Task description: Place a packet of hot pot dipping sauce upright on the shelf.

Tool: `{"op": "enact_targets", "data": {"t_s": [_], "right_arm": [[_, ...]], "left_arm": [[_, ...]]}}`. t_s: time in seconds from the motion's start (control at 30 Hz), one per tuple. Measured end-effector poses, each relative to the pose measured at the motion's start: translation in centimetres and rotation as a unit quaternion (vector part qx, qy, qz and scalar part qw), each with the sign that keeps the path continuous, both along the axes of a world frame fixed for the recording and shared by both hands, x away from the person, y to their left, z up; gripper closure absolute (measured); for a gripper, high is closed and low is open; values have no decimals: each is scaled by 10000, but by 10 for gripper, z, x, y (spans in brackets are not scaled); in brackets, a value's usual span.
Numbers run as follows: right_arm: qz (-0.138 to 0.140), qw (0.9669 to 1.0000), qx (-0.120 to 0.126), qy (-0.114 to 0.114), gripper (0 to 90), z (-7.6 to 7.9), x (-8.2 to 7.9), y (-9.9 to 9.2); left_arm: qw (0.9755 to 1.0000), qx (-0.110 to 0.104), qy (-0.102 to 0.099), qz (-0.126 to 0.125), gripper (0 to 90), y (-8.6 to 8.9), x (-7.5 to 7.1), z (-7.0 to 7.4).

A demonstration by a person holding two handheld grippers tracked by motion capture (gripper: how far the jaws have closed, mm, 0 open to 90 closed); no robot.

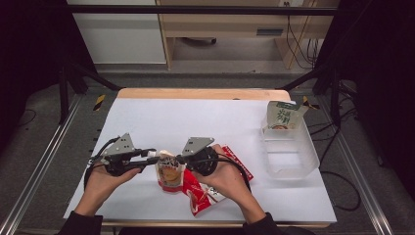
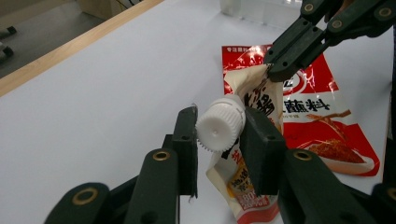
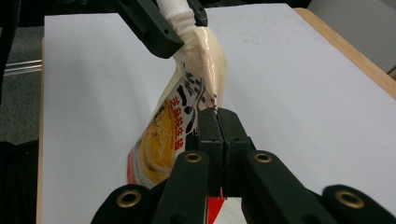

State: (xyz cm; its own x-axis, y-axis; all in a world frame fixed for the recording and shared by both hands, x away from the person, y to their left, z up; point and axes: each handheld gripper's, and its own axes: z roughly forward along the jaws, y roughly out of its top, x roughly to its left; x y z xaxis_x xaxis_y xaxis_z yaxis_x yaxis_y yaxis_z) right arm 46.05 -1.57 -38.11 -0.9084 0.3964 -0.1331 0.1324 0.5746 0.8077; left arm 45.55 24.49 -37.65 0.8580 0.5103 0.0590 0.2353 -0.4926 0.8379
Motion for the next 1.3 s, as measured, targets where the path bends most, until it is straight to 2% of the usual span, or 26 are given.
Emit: {"op": "enact_targets", "data": {"t_s": [0.13,0.3,0.57,0.67,0.7,0.73,0.77,0.8,0.83,0.87,0.9,1.0,1.1,1.13,1.17,1.3], "right_arm": [[13,10000,-25,-15,894,0,0,-1],[-10,10000,-57,40,891,-3,2,-2],[-1,10000,-25,77,863,-3,3,-4],[-36,9999,-94,80,780,-2,3,-6],[-36,9999,-94,80,780,-2,3,-6],[-78,9998,-157,4,708,-1,1,-7],[-78,9998,-157,4,708,-1,1,-7],[-135,9996,-256,-55,642,1,0,-9],[-135,9996,-256,-55,642,1,0,-9],[-156,9992,-361,-109,609,2,-1,-9],[-157,9980,-600,-129,545,3,-3,-8],[-208,9970,-743,-79,485,2,-4,-8],[-179,9933,-1141,-40,364,4,-1,-4],[-179,9933,-1141,-40,364,4,-1,-4],[-162,9910,-1331,-34,315,10,-2,-2],[-29,9897,-1434,30,244,20,-1,1]], "left_arm": [[10000,-41,23,-76,704,-1,-1,1],[9999,114,-20,-117,725,-5,-6,5],[9996,157,-51,-236,733,-8,-9,9],[9995,173,-71,-273,734,-7,-10,10],[9995,173,-71,-273,734,-7,-10,10],[9996,126,-56,-259,734,-6,-10,10],[9996,126,-56,-259,735,-6,-10,10],[9996,88,-72,-274,735,-5,-11,10],[9996,88,-72,-274,735,-5,-11,10],[9995,84,-80,-289,735,-5,-11,10],[9994,109,-93,-313,735,-6,-11,11],[9994,109,-95,-329,735,-6,-11,11],[9991,109,-122,-390,736,-6,-12,11],[9990,107,-130,-423,736,-6,-12,11],[9988,93,-152,-451,735,-6,-13,11],[9985,103,-168,-516,736,-5,-13,11]]}}
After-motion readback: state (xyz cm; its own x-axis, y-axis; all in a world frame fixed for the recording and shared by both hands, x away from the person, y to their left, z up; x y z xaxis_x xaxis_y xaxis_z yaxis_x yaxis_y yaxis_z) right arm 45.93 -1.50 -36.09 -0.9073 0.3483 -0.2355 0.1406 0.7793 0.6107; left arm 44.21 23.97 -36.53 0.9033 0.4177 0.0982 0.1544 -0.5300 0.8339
